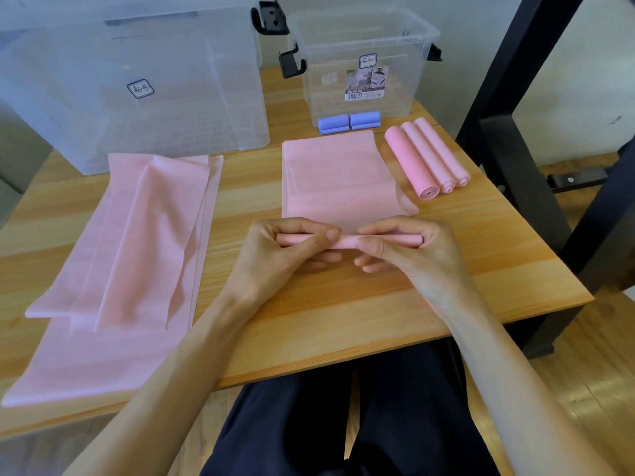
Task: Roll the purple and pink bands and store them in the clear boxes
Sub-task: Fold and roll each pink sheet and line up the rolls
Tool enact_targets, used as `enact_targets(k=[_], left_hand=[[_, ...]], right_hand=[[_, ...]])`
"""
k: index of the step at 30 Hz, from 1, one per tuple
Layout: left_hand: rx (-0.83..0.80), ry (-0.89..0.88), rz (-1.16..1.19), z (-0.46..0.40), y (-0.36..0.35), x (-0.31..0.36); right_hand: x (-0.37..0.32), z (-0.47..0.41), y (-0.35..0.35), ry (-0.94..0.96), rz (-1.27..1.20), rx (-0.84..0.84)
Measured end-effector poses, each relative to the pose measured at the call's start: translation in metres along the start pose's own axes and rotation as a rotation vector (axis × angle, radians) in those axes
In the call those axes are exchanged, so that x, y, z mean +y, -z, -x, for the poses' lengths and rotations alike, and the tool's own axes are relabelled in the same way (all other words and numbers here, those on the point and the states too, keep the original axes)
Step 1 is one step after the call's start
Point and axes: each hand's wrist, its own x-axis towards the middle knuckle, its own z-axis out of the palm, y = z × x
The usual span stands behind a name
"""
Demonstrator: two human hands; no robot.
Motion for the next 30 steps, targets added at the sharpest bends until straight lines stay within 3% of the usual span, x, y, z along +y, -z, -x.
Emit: enact_targets(k=[30], left_hand=[[0.017,-0.057,-0.038,0.0013,-0.0021,0.0023]], right_hand=[[-0.0010,0.0012,-0.0002,-0.008,-0.015,0.032]])
